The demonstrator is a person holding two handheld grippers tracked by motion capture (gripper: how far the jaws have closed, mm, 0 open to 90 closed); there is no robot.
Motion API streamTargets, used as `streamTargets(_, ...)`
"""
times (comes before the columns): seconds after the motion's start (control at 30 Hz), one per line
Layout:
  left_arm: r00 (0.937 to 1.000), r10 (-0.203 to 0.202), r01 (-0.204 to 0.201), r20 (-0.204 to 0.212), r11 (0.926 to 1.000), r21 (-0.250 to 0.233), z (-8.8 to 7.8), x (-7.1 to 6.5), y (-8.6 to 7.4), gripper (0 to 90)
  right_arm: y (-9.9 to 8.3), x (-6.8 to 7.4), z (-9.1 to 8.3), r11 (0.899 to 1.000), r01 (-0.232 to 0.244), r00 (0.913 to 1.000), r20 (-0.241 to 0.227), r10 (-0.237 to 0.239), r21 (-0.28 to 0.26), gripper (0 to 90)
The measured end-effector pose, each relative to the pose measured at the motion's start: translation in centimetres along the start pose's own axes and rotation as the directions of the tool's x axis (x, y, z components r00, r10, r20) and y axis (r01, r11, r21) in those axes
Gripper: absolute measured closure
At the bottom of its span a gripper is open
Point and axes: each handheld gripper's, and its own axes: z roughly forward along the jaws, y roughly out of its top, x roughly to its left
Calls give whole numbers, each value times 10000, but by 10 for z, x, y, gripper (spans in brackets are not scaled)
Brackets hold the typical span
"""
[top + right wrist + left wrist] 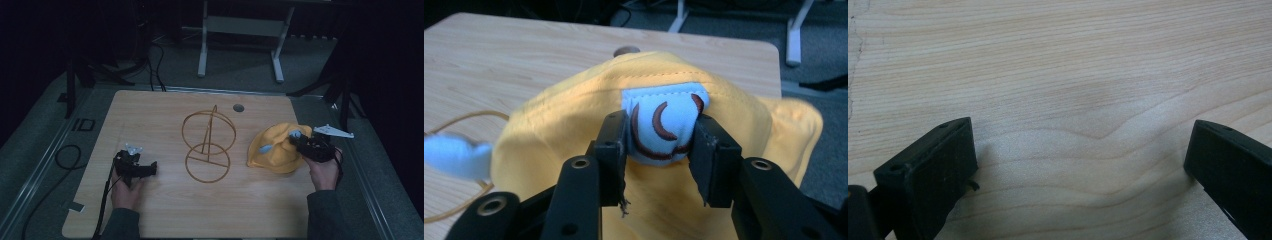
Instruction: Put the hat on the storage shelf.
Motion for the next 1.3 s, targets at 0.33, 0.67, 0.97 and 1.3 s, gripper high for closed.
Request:
streamTargets(0.33, 10000, -2, 2, -3, 10000, -5, 0, 0, 0, 4, -14, -1, 3, 9958, 306, 9994, 115, -317, 868, 555)
streamTargets(0.67, 10000, 4, -4, -4, 10000, -3, 0, 0, 0, 4, -17, 1, -11, 9869, 1162, 9930, 65, -1177, 1121, 505)
streamTargets(0.97, 10000, 4, -4, 1, 10000, -6, 0, 0, 0, 4, 0, 7, -18, 9654, 2265, 9740, -347, -2239, 1294, 500)
streamTargets(1.3, 10000, -1, 1, -5, 10000, -6, 0, 0, 0, 4, 8, 11, -13, 9387, 2934, 9557, -804, -2832, 1811, 521)
